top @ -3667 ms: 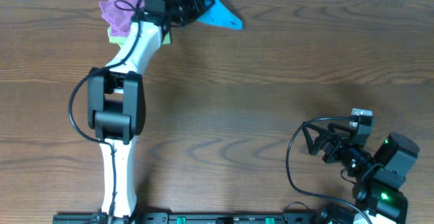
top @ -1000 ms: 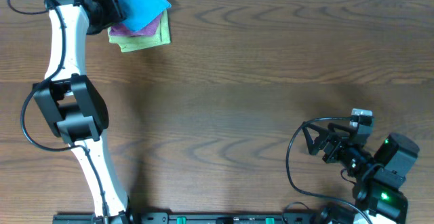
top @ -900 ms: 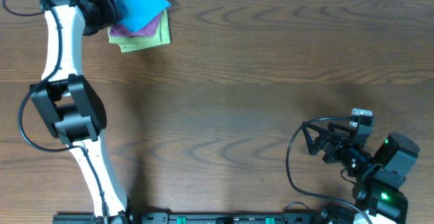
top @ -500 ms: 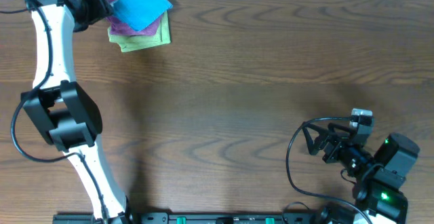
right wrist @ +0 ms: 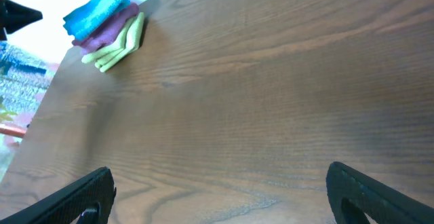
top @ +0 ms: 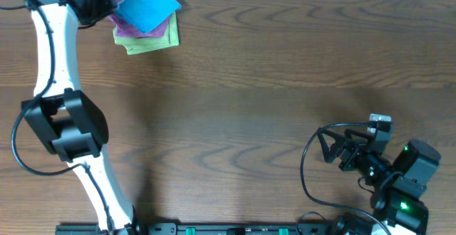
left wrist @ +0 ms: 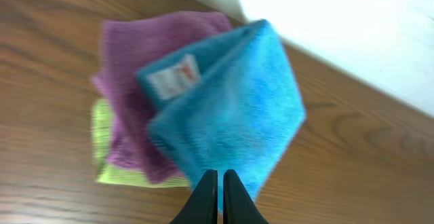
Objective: Fold the cloth
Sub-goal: 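Lower the blue cloth onto the stack and open the left gripper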
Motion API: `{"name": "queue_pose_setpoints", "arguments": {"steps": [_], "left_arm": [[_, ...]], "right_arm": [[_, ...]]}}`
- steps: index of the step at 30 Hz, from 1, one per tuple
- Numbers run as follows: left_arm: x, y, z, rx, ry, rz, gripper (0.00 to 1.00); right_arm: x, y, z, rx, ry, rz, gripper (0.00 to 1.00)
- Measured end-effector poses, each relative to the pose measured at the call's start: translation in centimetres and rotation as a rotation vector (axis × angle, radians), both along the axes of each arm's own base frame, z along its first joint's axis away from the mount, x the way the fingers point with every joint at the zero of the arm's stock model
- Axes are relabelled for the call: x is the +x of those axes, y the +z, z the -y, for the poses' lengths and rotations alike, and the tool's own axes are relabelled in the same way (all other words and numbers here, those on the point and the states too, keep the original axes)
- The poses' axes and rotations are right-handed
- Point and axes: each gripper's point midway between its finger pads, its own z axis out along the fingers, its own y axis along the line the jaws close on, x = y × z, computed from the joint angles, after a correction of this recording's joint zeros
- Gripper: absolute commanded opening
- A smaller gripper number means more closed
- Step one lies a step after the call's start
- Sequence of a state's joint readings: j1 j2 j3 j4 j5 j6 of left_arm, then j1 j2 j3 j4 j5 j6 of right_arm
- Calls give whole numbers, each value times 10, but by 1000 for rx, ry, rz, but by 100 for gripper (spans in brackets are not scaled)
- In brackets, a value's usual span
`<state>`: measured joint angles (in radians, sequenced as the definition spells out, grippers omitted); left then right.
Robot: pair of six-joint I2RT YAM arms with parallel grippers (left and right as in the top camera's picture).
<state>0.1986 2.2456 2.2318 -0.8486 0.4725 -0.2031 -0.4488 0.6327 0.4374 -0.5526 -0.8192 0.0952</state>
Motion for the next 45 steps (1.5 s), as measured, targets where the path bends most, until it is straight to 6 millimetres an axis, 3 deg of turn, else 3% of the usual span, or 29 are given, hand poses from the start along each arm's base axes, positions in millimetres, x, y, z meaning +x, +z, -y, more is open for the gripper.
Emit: {"name": "queue_pose_setpoints", "arguments": {"steps": [8, 12, 18, 26, 38, 42, 45], "left_arm": [[26, 15, 63, 35, -56, 107, 6], [35, 2, 75, 75, -46, 100, 6], [47, -65, 45, 175, 47, 3, 6], [50, -104, 14, 250, 123, -56, 6], [49, -106, 8, 259, 133, -61, 6], [46, -91, 8, 265, 127, -52, 6], [41, -62, 9, 273, 122, -19, 6]], "right_arm": [[0, 0, 0, 0, 0, 0, 99], [0, 0, 0, 0, 0, 0, 99], [0, 0, 0, 0, 0, 0, 99], [0, 0, 0, 0, 0, 0, 99], [0, 0, 0, 0, 0, 0, 99], [0, 0, 0, 0, 0, 0, 99], [0, 0, 0, 0, 0, 0, 99]]}}
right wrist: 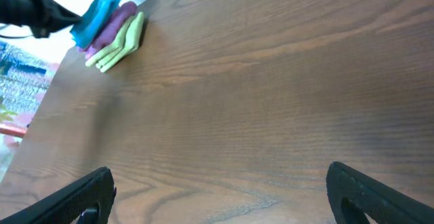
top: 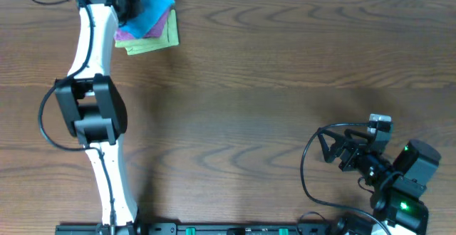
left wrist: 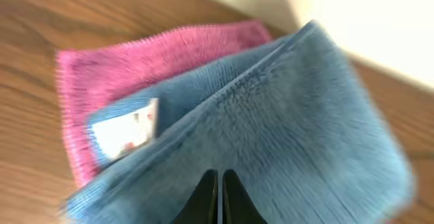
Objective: Fold the cloth
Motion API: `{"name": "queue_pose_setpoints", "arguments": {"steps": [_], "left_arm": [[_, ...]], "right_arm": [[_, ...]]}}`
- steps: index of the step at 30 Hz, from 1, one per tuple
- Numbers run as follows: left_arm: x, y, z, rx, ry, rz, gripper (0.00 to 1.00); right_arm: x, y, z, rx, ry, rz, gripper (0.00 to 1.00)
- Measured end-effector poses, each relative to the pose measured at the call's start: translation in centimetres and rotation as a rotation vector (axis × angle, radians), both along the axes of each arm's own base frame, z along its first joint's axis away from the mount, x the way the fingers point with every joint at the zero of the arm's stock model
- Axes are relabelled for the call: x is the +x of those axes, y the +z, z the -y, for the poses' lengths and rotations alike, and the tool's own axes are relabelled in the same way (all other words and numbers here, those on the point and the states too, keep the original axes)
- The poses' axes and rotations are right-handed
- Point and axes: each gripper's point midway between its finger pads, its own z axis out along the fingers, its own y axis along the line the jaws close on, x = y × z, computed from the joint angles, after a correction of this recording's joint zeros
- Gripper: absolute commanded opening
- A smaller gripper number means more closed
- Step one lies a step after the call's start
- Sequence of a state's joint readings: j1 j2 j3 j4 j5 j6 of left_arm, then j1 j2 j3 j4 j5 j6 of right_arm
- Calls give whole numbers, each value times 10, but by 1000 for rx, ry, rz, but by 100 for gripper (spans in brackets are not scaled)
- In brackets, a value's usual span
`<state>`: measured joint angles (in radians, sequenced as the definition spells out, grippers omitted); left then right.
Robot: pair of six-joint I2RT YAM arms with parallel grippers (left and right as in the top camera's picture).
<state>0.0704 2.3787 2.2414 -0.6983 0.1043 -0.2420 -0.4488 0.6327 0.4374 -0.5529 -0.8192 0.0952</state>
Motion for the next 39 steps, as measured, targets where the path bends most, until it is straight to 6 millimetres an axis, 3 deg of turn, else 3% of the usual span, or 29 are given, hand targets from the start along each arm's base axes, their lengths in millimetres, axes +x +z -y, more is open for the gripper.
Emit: {"name": "queue_pose_setpoints", "arguments": {"steps": [5, 13, 16, 18, 20, 21, 22, 23, 28, 33, 39], "left_arm": [[-16, 36, 1, 6, -6, 9, 6], [-52, 33, 8, -11, -38, -125, 6], [-66, 43, 18, -32, -67, -148, 6], [-73, 57, 29, -43, -93, -139, 13], [-79, 75, 41, -50, -120, -116, 23], [-82, 85, 47, -55, -132, -102, 38], [-86, 94, 53, -55, -154, -88, 77], [-90, 99, 58, -61, -167, -87, 95], [-107, 107, 66, -91, -188, -113, 95], [-151, 88, 67, -125, -184, -314, 95], [-191, 80, 74, -156, -254, -468, 96]], "right_arm": [[0, 0, 0, 0, 0, 0, 99], [0, 0, 0, 0, 0, 0, 99], [0, 0, 0, 0, 0, 0, 99], [0, 0, 0, 0, 0, 0, 99], [0, 0, 0, 0, 0, 0, 99], [0, 0, 0, 0, 0, 0, 99], [0, 0, 0, 0, 0, 0, 99], [0, 0, 0, 0, 0, 0, 99], [0, 0, 0, 0, 0, 0, 99], [0, 0, 0, 0, 0, 0, 99], [0, 0, 0, 0, 0, 0, 99]]}}
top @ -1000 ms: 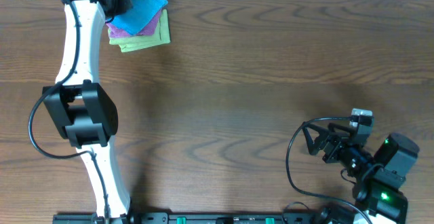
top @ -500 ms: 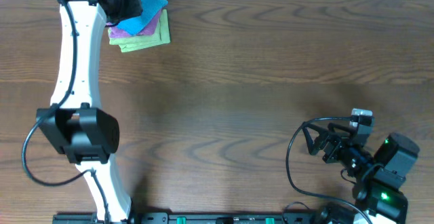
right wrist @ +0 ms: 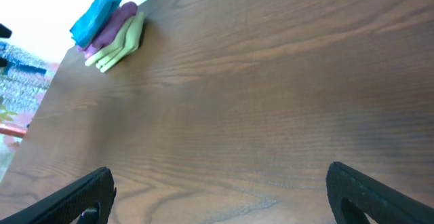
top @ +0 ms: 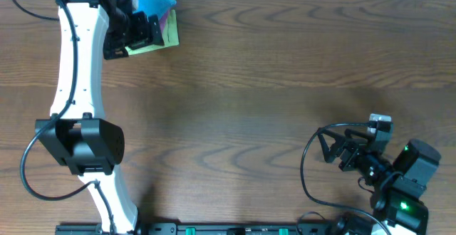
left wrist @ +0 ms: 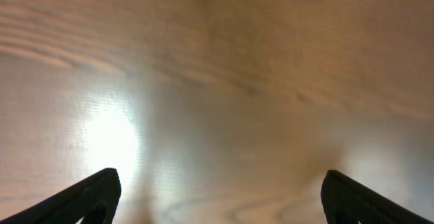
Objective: Fold the cloth
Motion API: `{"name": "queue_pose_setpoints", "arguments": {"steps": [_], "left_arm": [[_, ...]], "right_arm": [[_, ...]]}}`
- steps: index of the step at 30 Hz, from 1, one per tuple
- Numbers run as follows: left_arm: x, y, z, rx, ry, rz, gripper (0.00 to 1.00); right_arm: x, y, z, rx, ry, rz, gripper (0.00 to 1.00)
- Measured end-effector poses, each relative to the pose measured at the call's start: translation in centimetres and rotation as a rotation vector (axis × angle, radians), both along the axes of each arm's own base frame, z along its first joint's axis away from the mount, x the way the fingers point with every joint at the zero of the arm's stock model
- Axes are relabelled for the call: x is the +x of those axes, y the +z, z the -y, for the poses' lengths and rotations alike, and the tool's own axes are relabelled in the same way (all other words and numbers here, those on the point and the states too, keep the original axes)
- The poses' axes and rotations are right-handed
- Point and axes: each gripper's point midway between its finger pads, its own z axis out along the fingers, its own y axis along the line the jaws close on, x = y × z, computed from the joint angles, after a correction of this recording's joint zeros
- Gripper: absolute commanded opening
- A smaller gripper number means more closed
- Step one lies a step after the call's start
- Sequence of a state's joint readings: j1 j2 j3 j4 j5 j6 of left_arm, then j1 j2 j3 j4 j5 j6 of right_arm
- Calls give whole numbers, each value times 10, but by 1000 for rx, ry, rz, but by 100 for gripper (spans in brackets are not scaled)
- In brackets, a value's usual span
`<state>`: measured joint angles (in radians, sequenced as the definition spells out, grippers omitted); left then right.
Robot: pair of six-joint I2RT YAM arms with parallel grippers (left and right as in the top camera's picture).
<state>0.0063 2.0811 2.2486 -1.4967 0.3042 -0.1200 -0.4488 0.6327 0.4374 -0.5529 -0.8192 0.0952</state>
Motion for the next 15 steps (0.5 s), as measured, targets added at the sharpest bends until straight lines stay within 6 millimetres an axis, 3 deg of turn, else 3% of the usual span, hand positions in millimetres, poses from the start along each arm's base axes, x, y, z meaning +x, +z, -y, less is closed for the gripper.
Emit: {"name": "queue_pose_setpoints", "arguments": {"steps": [6, 15], "left_arm": [[-22, 7, 10, -49, -96, -40, 95], [-49, 68, 9, -23, -131, 120, 95]], "right_arm": [[0, 0, 0, 0, 0, 0, 99], [0, 0, 0, 0, 0, 0, 99]]}}
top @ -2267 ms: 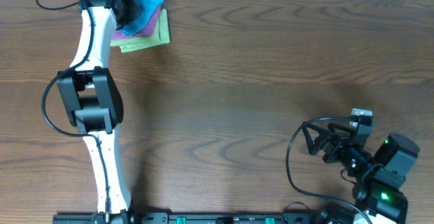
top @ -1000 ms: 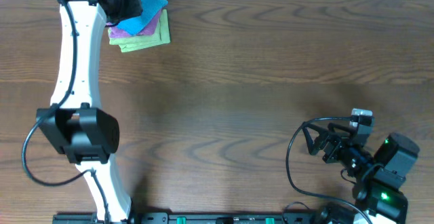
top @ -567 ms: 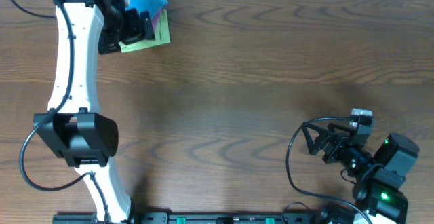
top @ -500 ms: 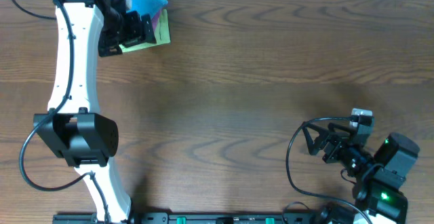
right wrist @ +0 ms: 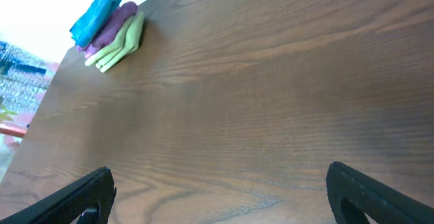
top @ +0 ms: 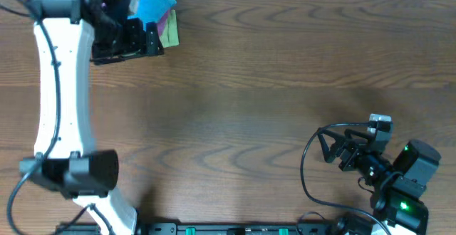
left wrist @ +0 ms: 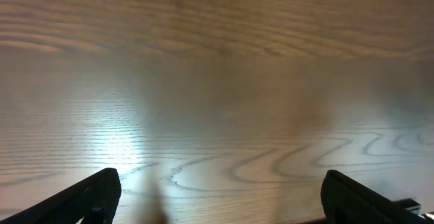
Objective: Fold the cloth
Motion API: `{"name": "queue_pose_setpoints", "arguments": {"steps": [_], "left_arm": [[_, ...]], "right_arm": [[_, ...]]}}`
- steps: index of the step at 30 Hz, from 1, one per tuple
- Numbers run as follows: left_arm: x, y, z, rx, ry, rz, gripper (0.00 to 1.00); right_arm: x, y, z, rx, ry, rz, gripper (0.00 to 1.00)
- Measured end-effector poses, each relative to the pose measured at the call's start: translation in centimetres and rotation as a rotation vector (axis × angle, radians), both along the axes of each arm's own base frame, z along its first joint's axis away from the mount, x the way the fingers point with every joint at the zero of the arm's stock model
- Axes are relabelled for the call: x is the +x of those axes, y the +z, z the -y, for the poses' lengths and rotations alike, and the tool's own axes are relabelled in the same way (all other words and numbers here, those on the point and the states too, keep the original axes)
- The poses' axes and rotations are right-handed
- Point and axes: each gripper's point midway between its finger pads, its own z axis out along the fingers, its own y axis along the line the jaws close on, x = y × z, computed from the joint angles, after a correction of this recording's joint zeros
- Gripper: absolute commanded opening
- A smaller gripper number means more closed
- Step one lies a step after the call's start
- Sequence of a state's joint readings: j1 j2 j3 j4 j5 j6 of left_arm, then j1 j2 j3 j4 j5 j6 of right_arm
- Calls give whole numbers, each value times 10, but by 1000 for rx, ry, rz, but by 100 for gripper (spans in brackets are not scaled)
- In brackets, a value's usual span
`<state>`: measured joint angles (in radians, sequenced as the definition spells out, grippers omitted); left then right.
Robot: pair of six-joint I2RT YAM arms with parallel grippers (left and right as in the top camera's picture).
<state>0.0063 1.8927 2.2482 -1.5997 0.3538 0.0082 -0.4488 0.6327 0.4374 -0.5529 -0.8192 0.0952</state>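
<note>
A folded blue cloth tops a stack at the table's far left corner, over a purple cloth (top: 171, 20) and a green cloth (top: 170, 38). The right wrist view shows the same stack far off, with the blue cloth (right wrist: 95, 11) uppermost. My left gripper (top: 146, 40) hangs open just in front and left of the stack, hiding part of it. Its own view shows the left gripper (left wrist: 217, 200) wide open over bare wood, nothing between the fingers. My right gripper (right wrist: 220, 197) rests open and empty at the near right.
The dark wood table (top: 285, 85) runs wall to wall, and its far edge meets a white wall right behind the stack. The right arm's base and cables (top: 385, 174) sit at the near right corner.
The left arm has shifted a little left and toward the near side. Its gripper stays open, and its view now shows only bare table. The stack and the right arm are unchanged.
First my left gripper was shut beside the blue cloth, which lay askew over the purple and green ones. Then it was shut right over the blue cloth. Later it stood open in front of the stack, and it is open now, the blue cloth lying on top.
</note>
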Motion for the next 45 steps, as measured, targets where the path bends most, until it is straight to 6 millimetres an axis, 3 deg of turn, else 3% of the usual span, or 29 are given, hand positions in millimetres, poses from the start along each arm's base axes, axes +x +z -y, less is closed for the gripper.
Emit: {"name": "queue_pose_setpoints", "arguments": {"steps": [3, 6, 13, 22, 35, 45], "left_arm": [[-5, 16, -1, 7, 1, 69, 95], [-11, 19, -3, 16, 5, 123, 96], [-39, -6, -2, 16, 7, 176, 96], [-93, -27, -2, 17, 10, 413, 96], [-161, -100, -8, 48, 29, 597, 95], [-183, -150, -33, 177, 109, 648, 96]], "right_arm": [[0, 0, 0, 0, 0, 0, 99], [0, 0, 0, 0, 0, 0, 99], [0, 0, 0, 0, 0, 1, 99], [0, 0, 0, -1, -2, 1, 99], [0, 0, 1, 0, -2, 1, 99], [0, 0, 0, 0, -2, 0, 99]]}}
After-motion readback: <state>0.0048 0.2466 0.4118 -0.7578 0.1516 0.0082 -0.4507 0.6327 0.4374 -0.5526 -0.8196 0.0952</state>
